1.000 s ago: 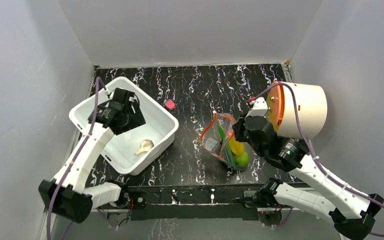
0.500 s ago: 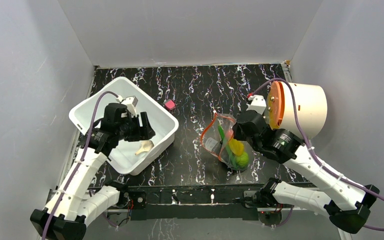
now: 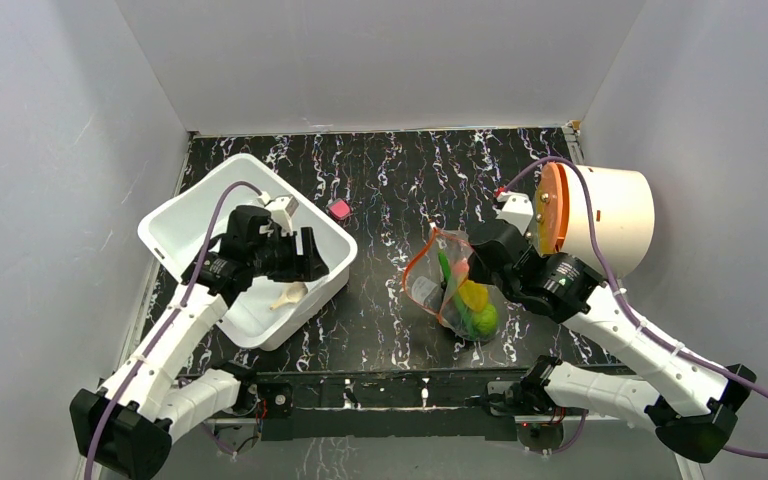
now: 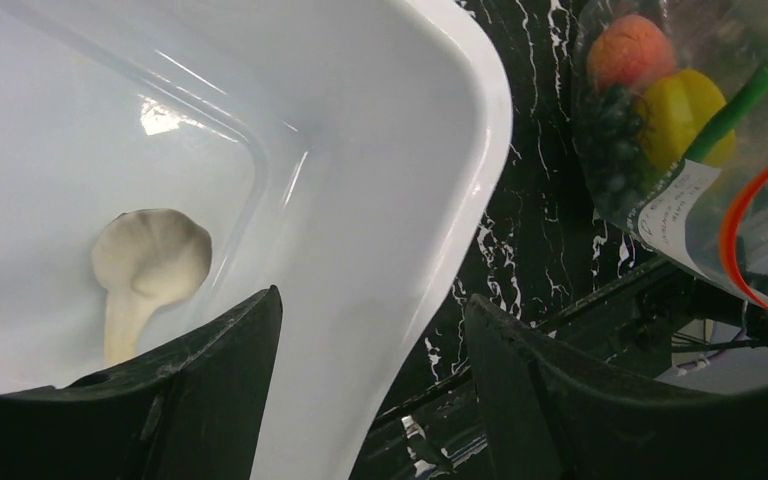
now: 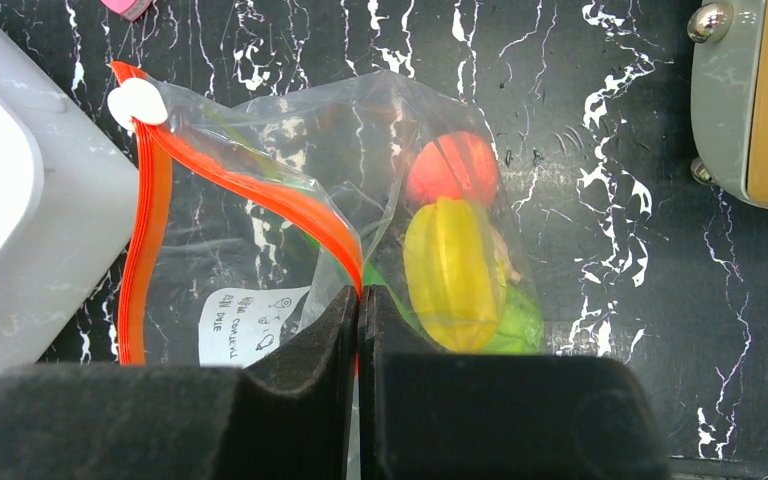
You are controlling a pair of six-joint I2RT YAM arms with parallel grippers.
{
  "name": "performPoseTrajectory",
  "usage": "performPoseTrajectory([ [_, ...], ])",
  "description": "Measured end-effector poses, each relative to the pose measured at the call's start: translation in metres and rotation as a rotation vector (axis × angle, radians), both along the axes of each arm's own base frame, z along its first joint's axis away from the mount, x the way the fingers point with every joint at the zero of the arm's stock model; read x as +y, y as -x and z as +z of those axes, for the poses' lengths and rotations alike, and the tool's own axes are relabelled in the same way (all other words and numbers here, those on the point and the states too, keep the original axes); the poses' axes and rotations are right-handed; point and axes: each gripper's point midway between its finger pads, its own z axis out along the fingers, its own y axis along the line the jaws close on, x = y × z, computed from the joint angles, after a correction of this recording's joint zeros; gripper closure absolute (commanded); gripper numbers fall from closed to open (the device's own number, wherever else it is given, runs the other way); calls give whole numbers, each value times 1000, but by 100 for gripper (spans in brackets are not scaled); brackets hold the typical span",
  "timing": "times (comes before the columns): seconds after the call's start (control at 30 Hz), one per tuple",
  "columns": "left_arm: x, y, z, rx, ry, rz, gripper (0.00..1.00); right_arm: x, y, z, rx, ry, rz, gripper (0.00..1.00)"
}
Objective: Place the food in the zip-top bag and seal the zipper
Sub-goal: Move the bin to the center of the board.
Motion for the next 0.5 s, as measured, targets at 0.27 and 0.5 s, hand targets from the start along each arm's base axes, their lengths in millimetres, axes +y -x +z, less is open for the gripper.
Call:
performPoseTrajectory([
  [0.27, -22, 14, 0, -24, -40, -148, 34, -1, 2, 1, 7, -8, -14, 100],
  [0.5, -21, 7, -22, 10, -137, -163, 42, -4, 1, 5, 3, -3, -22, 100],
])
